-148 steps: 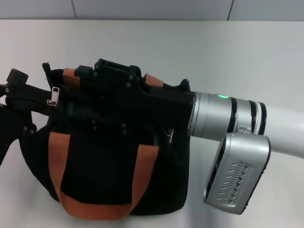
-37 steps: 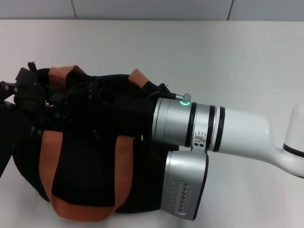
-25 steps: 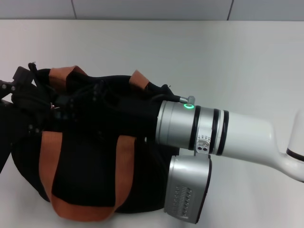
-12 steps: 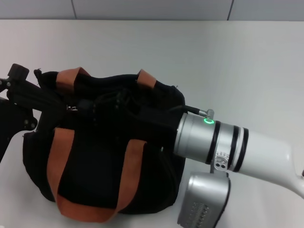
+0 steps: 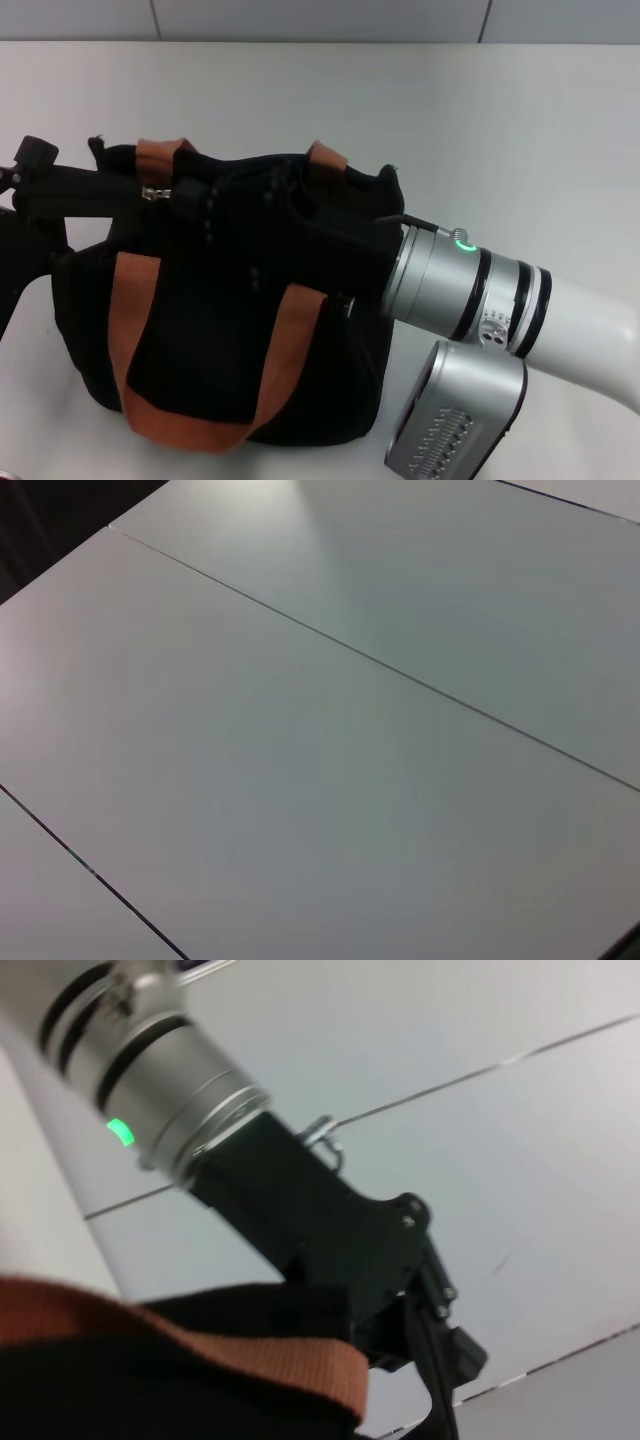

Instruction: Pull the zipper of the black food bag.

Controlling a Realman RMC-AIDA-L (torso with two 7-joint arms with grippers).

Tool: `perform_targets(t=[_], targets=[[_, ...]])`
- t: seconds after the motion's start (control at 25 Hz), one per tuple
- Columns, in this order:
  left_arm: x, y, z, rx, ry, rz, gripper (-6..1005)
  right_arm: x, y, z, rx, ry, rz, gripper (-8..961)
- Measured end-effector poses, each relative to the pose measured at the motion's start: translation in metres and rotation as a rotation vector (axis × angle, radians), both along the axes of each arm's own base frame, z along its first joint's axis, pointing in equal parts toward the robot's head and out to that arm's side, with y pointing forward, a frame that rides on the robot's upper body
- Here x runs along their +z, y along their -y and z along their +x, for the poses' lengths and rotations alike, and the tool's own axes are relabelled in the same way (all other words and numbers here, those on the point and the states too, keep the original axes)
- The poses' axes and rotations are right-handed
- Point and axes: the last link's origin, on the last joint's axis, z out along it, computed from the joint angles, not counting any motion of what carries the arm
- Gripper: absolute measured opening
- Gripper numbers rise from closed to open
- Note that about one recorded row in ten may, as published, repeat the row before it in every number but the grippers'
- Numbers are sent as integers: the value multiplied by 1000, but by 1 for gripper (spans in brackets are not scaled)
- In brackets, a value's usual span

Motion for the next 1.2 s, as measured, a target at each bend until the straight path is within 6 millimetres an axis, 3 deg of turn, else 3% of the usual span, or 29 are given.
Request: perform_targets(t=[0.88, 1.0, 1.12, 1.16, 1.2], targets=[[1, -6, -4, 29, -16, 4, 7, 10, 9, 20, -92, 0, -94, -2], [2, -7, -3, 24, -15, 5, 7, 25, 3, 18, -166, -98, -149, 6], [1, -7, -2, 20, -12, 3, 7, 55, -10, 6, -283, -254, -271, 25], [1, -6, -2, 19, -10, 3, 7, 74, -19, 1, -359, -306, -383, 31], [1, -6, -2, 19, -10, 3, 7, 74, -19, 1, -359, -306, -383, 37]])
